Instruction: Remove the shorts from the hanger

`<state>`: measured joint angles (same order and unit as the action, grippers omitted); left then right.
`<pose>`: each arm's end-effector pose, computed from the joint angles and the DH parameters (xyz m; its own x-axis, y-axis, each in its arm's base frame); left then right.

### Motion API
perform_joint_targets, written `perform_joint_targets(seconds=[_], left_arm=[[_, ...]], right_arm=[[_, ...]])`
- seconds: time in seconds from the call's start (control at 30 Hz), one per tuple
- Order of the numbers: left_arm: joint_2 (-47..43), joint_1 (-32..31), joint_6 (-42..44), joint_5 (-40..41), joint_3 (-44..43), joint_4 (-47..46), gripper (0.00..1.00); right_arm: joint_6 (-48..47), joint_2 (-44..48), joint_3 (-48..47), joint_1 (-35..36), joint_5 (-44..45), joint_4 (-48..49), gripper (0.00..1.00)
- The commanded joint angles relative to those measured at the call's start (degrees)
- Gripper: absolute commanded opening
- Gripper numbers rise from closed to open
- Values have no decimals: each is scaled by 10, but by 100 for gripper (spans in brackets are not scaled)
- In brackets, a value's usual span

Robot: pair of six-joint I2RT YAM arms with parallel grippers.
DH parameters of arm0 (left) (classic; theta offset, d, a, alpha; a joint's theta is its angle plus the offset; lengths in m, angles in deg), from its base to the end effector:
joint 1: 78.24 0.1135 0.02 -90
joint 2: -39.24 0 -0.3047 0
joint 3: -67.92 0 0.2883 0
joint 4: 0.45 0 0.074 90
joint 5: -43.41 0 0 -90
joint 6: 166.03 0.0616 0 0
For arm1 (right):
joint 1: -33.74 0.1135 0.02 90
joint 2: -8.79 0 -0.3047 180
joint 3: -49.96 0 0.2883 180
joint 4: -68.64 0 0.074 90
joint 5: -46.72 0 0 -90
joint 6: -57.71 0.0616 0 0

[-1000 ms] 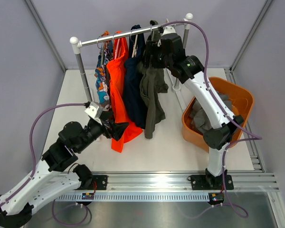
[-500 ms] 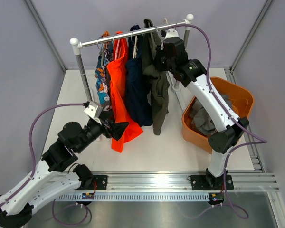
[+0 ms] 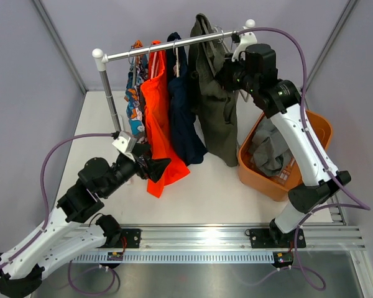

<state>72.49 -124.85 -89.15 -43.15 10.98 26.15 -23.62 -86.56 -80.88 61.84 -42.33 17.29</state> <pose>0.1157 -0.1170 0.3895 -0.1893 -0.1296 -0.9733 0.6584 0.7186 -0.2237 0.3653 0.1939 0.5472 -0.3072 0.0068 -0.9516 -0.4153 0.8988 0.1405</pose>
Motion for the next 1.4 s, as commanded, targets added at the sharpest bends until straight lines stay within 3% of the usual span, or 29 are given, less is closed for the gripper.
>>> perform_joint_targets(seconds=[0.0, 0.4, 0.73, 1.0, 1.17, 1.37], left_arm=[[2, 1, 5, -11, -9, -48, 99], [47, 1, 5, 10, -28, -62, 99], [169, -4, -34, 40, -90, -83, 94], [276, -67, -57, 85, -158, -111, 93], [370, -98, -125, 205, -218, -68, 90], [447, -108, -189, 288, -284, -4, 84]], right_arm=[[-22, 56, -4, 0, -45, 71, 0], [-56, 228, 248, 0, -116, 29, 0], [-64, 389, 469, 0, -169, -29, 0], [-52, 430, 526, -1, -208, -44, 0], [-51, 431, 522, -1, -218, -39, 0], [-50, 444, 512, -1, -222, -42, 0]])
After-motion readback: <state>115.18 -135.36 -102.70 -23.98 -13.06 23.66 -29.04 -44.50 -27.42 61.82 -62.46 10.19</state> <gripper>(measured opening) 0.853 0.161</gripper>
